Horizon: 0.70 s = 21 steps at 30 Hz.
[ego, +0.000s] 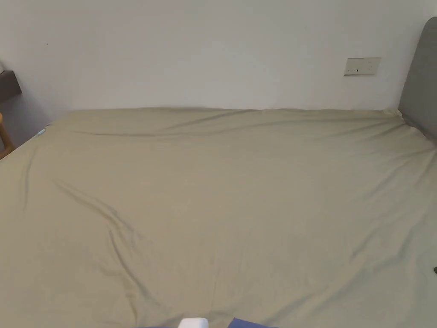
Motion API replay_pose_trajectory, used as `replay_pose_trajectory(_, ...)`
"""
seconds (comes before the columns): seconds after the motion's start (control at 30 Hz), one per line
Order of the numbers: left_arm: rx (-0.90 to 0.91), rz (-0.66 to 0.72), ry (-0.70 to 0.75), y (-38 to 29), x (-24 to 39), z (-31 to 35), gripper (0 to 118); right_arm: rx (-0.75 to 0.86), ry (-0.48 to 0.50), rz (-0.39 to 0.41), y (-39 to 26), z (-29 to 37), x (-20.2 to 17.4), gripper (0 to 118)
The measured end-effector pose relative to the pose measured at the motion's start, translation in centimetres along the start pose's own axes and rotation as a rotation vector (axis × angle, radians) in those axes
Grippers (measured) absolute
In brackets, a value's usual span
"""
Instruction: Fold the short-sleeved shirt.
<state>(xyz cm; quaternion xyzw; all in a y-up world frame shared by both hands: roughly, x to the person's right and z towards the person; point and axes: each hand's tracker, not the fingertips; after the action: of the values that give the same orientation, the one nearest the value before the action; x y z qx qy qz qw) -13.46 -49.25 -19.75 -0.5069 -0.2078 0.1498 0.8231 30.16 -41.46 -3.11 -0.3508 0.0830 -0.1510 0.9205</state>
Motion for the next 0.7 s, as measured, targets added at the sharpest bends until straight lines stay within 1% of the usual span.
replay_pose_trajectory(0.03,0.051,0.028,-0.026,0.6,-0.7,1.8,0,0.007,0.002,0.004,0.1,0.3,0.2,74)
replay_pose_trajectory(0.07,0.103,0.054,-0.039,1.3,-1.7,3.9,5,0.009,0.003,0.005,0.2,0.5,0.4,74)
replay_pose_trajectory(0.1,0.171,0.078,-0.04,2.2,-3.1,6.2,22,0.008,0.001,0.004,0.4,0.6,0.6,74)
replay_pose_trajectory(0.13,0.219,0.097,-0.042,2.9,-4.5,8.2,55,0.009,-0.005,0.002,0.4,0.6,0.8,74)
replay_pose_trajectory(0.17,0.254,0.122,-0.048,3.6,-6.4,10.2,102,0.013,-0.01,-0.001,0.5,0.7,1.0,74)
replay_pose_trajectory(0.2,0.28,0.144,-0.048,3.9,-8.0,12.0,116,0.015,-0.013,-0.007,0.5,0.6,1.1,74)
replay_pose_trajectory(0.23,0.311,0.152,-0.049,4.2,-10.2,13.8,117,0.016,-0.015,-0.016,0.5,0.6,1.2,74)
replay_pose_trajectory(0.27,0.29,0.154,-0.039,4.7,-12.2,15.1,117,0.018,-0.014,-0.029,0.5,0.5,1.2,74)
replay_pose_trajectory(0.3,0.262,0.177,-0.017,4.8,-14.6,15.9,117,0.023,-0.006,-0.045,0.4,0.4,1.3,74)
replay_pose_trajectory(0.37,0.172,0.246,-0.046,4.3,-18.7,16.4,117,0.025,0.012,-0.07,0.3,0.3,1.2,74)
replay_pose_trajectory(0.43,0.119,0.396,-0.125,2.9,-22.8,15.9,117,0.015,0.031,-0.088,0.3,0.0,1.1,74)
replay_pose_trajectory(0.47,0.127,0.488,-0.147,1.9,-24.4,15.2,117,0.011,0.043,-0.094,0.3,-0.2,0.9,74)
replay_pose_trajectory(0.5,0.111,0.54,-0.16,1.2,-25.5,14.5,117,0.007,0.046,-0.093,0.4,-0.3,0.7,74)
replay_pose_trajectory(0.6,0.077,0.561,-0.209,-0.6,-26.7,12.4,117,-0.004,0.024,-0.055,0.7,-0.6,-0.1,74)
replay_pose_trajectory(0.67,0.044,0.602,-0.235,-1.5,-26.9,10.7,117,-0.006,0.022,-0.04,1.1,-0.6,-0.5,74)
replay_pose_trajectory(0.7,0.016,0.614,-0.293,-1.8,-26.6,9.5,117,-0.006,0.03,-0.04,1.2,-0.5,-0.5,74)
